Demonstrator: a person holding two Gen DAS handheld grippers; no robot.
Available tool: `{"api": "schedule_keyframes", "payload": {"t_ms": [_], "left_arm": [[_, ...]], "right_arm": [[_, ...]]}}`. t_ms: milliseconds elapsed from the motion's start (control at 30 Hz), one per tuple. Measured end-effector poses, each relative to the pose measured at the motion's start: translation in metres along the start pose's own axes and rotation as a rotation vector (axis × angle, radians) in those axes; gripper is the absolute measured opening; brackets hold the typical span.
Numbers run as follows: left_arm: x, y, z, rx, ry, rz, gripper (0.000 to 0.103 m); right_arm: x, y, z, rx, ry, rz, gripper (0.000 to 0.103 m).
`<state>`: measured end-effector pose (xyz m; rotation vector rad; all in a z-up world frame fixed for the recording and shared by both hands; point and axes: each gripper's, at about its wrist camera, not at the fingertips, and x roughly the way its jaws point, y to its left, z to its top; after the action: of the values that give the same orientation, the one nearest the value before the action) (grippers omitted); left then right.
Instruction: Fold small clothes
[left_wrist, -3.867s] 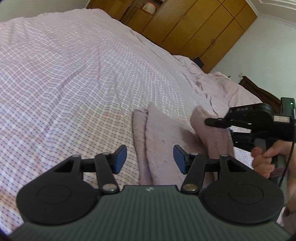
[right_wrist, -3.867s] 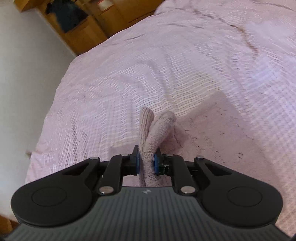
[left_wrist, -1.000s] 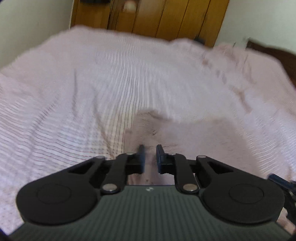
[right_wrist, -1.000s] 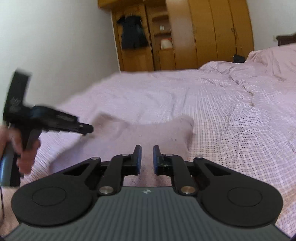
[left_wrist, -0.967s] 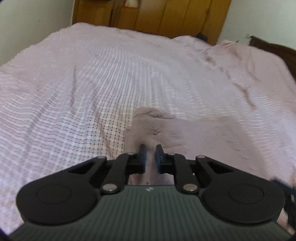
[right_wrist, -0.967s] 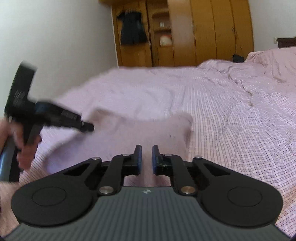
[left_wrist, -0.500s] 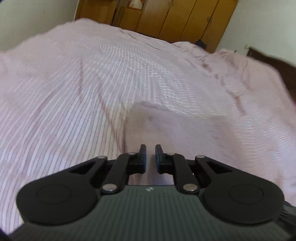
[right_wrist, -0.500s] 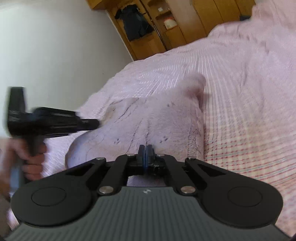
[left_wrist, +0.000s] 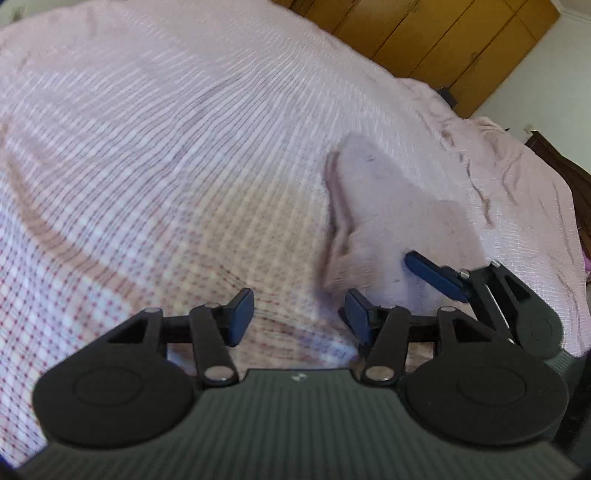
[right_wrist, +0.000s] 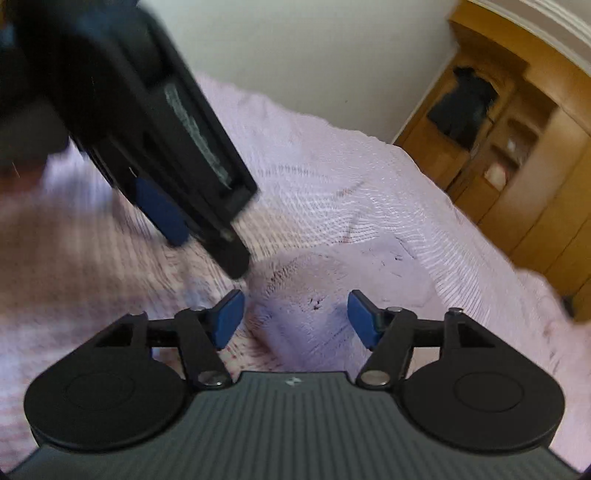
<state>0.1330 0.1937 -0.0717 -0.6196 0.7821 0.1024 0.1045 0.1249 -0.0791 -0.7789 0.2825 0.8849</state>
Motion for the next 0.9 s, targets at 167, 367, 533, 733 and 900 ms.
{"api": "schedule_keyframes", "payload": {"t_ms": [167,367,533,733,900], "left_arm": [[-0.02,0.013,0.001,-0.03,-0.009,-0.051,0.057],[-0.025,0.023,0.005,-0.064,0.005,-0.118,0.065],[-0.011,0.02,0.01,-0.161,0.048,-0.349,0.091],[0.03,0.014,0.019,-0.256,0.111,-0.501,0.091],[0.058,0.011,0.02,-0.273,0.128,-0.474,0.091]], "right_arm": [[0.026,0.027,-0.009,-0.223,0.044,-0.025,0.055],[0.012,0.0,-0.005,-0.013,-0.054,-0.069,0.023],[-0.013,-0.035,-0.008,0.225,-0.117,-0.081,0.022],[-0.019,-0.07,-0.021,0.426,-0.144,-0.014,0.022],[-0.024,-0.067,-0.024,0.418,-0.15,0.01,0.022]]}}
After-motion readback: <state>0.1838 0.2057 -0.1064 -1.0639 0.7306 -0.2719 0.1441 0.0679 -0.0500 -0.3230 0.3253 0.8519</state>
